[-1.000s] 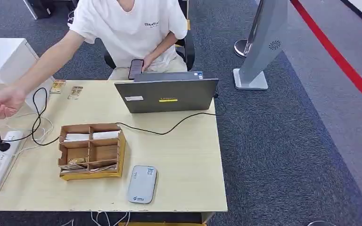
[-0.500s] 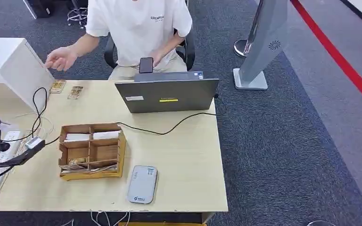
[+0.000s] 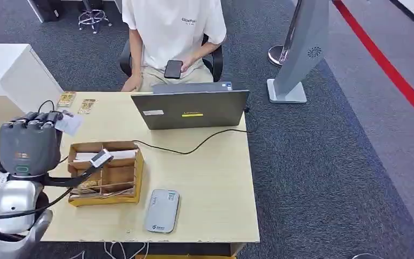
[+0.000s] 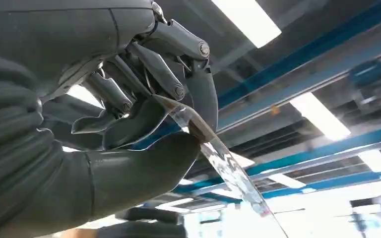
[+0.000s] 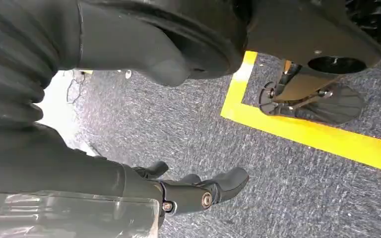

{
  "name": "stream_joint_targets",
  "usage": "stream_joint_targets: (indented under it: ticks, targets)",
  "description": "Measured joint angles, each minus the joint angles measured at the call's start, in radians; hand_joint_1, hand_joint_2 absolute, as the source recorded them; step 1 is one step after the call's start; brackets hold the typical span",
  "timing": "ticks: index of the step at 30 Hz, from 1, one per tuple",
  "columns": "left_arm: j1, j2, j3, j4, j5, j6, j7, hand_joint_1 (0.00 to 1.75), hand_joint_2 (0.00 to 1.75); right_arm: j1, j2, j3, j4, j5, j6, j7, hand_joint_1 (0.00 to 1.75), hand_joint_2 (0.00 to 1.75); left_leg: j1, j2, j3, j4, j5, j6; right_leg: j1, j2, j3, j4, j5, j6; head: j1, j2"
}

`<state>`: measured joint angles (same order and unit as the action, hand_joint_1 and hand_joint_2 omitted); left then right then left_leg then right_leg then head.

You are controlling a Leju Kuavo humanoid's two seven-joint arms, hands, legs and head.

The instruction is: Pass the card to the sensor for recognition and then transmit it.

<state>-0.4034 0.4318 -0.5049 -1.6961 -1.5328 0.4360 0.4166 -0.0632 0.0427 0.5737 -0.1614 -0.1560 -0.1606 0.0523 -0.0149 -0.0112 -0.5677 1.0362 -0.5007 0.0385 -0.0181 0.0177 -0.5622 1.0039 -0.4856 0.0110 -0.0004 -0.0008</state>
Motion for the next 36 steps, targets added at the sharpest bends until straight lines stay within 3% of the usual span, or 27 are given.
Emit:
stream_joint_targets:
  ticks: [3,8,17,20,28,36]
  targets:
    - [-0.022,-0.007,-0.084,-0.002,0.0,0.002,0.019,1.75,1.75,0.001,0.002,0.0,0.0,0.002,0.0,0.001,0.0,1.75,0.0,0.002,0.0,0.0,0.0,0.0,0.0,0.003,-0.001,0.0,0.0,-0.001,0.0,0.0]
    - [-0.079,-0.034,-0.228,0.032,0.0,0.003,0.103,1.75,1.75,-0.002,0.003,0.0,0.0,0.01,0.0,0.003,0.0,1.75,0.0,0.001,0.0,0.0,0.0,0.0,0.0,0.002,-0.001,0.0,0.0,-0.001,0.0,0.0]
    - [-0.076,-0.195,-0.412,0.243,0.0,0.038,0.086,1.75,1.75,-0.003,0.008,0.0,0.0,0.003,-0.003,0.003,0.0,1.75,-0.001,0.001,-0.001,0.0,0.0,0.0,-0.001,0.001,-0.001,0.0,0.001,-0.001,-0.001,0.0]
    - [-0.061,-0.233,-0.44,0.289,0.0,0.031,0.075,1.75,1.75,-0.002,0.008,-0.002,0.0,0.01,-0.005,0.008,0.0,1.75,-0.001,0.002,-0.001,0.0,0.0,0.0,-0.001,0.002,-0.001,0.0,0.001,-0.001,0.0,0.0]
    - [-0.002,-0.301,-0.441,0.336,0.0,-0.077,-0.013,1.75,1.75,0.001,0.01,-0.026,0.0,-0.003,-0.01,0.002,0.0,1.75,-0.001,0.002,0.0,0.0,0.0,0.0,-0.001,0.002,-0.001,0.0,0.0,-0.001,-0.001,0.0]
    - [0.024,-0.32,-0.442,0.328,0.0,-0.163,0.017,1.75,1.75,0.007,0.011,-0.049,0.001,-0.027,-0.027,-0.006,0.0,1.75,-0.001,0.001,-0.001,0.0,0.0,0.0,-0.001,0.001,-0.001,0.0,0.001,0.0,-0.001,0.0]
